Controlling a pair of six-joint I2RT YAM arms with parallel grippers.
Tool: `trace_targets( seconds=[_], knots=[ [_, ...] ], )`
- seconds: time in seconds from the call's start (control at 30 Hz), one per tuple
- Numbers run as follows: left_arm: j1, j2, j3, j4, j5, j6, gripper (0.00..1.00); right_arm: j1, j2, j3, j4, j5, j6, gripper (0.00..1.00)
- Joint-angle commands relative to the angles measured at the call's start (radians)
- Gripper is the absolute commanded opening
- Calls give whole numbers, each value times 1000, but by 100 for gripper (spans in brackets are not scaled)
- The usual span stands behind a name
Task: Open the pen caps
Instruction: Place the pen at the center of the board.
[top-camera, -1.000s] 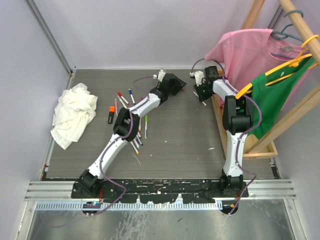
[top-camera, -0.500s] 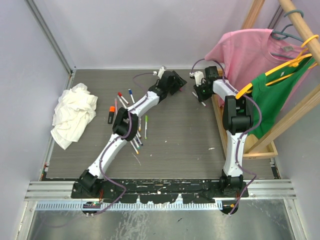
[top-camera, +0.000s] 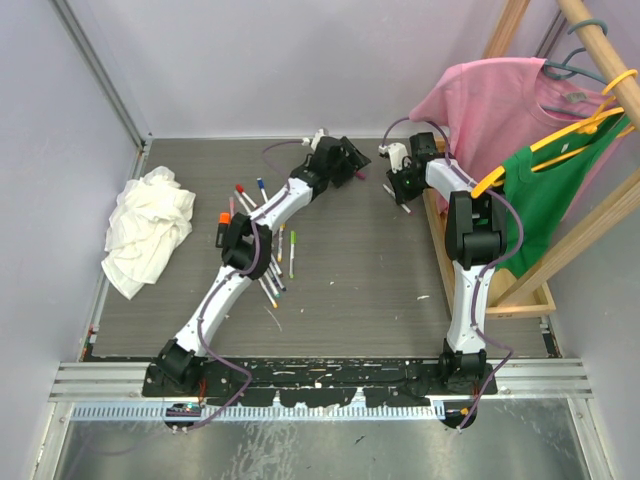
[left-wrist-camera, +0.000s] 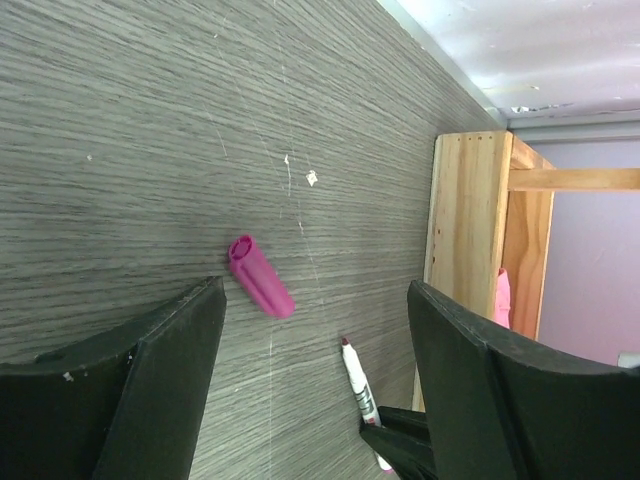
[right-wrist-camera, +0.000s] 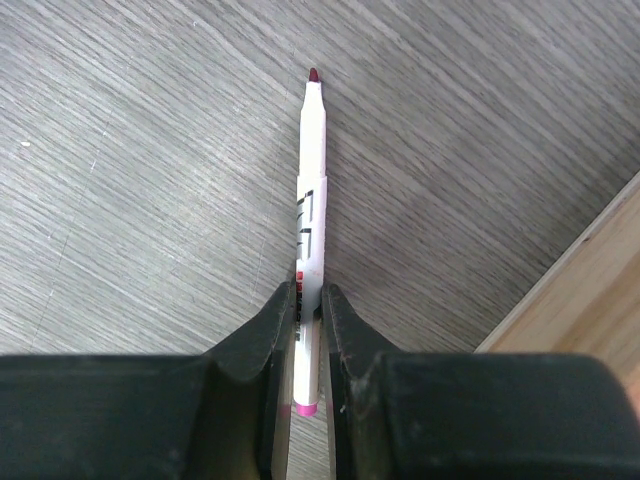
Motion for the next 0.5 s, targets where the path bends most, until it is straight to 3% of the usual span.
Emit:
trace_targets(
  seconds=[0.0, 0.47],
  knots=[
    [16, -43, 27, -24, 10, 5, 75, 2, 4, 11, -52, -29, 6, 19],
    [36, -223, -128, 30, 43, 131, 76, 4, 20, 11, -59, -65, 8, 19]
  ],
)
